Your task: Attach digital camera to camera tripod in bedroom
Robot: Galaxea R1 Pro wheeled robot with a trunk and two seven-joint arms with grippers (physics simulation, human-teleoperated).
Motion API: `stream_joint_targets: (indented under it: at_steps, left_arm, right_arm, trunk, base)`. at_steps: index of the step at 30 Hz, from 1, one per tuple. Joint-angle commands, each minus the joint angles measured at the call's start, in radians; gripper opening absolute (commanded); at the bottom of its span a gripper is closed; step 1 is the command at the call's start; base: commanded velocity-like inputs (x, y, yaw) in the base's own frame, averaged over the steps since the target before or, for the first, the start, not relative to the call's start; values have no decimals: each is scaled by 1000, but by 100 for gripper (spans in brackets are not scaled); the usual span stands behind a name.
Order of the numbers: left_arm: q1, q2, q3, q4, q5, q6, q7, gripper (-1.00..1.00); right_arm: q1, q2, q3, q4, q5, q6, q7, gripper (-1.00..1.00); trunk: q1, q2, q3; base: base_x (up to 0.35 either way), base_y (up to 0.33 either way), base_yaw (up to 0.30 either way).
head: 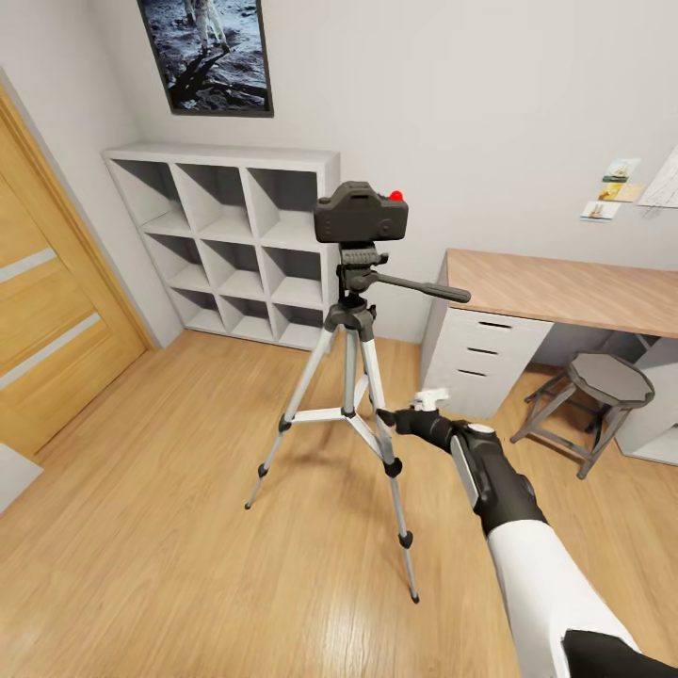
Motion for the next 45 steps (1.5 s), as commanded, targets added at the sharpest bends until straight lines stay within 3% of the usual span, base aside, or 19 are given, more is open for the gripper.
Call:
stream_joint_targets:
  at_steps: [1,3,4,7,8,11,12,20,26,31,34,35,37,39,41,45]
  left_arm:
    - [-1,0,-8,0,8,-2,3,100]
    - [-1,0,-8,0,8,-2,3,100]
    - [-1,0,-8,0,8,-2,3,100]
    - [-1,0,-8,0,8,-2,3,100]
    - [-1,0,-8,0,8,-2,3,100]
    - [-1,0,-8,0,8,-2,3,100]
    - [-1,0,-8,0,8,-2,3,100]
    - [-1,0,-8,0,8,-2,4,100]
    - [-1,0,-8,0,8,-2,3,100]
    - [-1,-1,-9,0,8,-2,3,100]
    - [-1,-1,-9,0,8,-2,3,100]
    - [-1,-1,-9,0,8,-3,3,100]
    - [-1,-1,-9,0,8,-3,3,100]
    - [-1,-1,-10,0,8,-3,3,100]
    - [-1,-2,-10,0,8,-3,3,100]
    - [-1,-3,-10,0,8,-3,3,100]
  right_arm:
    - [-1,-5,-32,-1,10,-6,28,100]
    - [-1,-24,-56,-1,10,-15,72,100]
    - [-1,-62,-70,0,10,-20,164,100]
    - [-1,-112,-77,0,12,-22,278,100]
    - [-1,-152,-80,0,14,-18,333,100]
    - [-1,-202,-80,0,14,-14,365,100]
    - [-1,-236,-81,0,13,-13,395,100]
    - [-1,-288,-93,0,12,-9,414,100]
    - [-1,-295,-97,1,12,-6,412,100]
    - [-1,-306,-98,150,17,20,355,100]
    - [-1,-325,-95,314,30,34,297,100]
    - [-1,-338,-93,411,51,35,263,100]
    - [-1,-355,-93,510,81,32,228,100]
    - [-1,-394,-91,702,143,-7,160,100]
    - [7,-418,-90,859,188,-112,73,100]
    - [118,-415,-90,913,203,-197,-28,100]
  trunk:
    - [0,-2,-2]
    - [0,-2,-2]
    - [0,-2,-2]
    - [0,-2,-2]
    - [0,-2,-2]
    - [0,-2,-2]
    - [0,-2,-2]
    - [0,-2,-2]
    - [0,-2,-2]
    - [0,-2,-2]
    - [0,-2,-2]
    - [0,-2,-2]
    - [0,-2,-2]
    - [0,-2,-2]
    - [0,-2,-2]
    - [0,-2,-2]
  base:
    - [0,0,0]
    - [0,0,0]
    - [0,0,0]
    - [0,0,0]
    - [0,0,0]
    - [0,0,0]
    - [0,0,0]
    - [0,0,0]
    - [0,0,0]
    - [0,0,0]
    - [0,0,0]
    - [0,0,0]
    - [0,0,0]
    - [0,0,0]
    - [0,0,0]
    - [0,0,0]
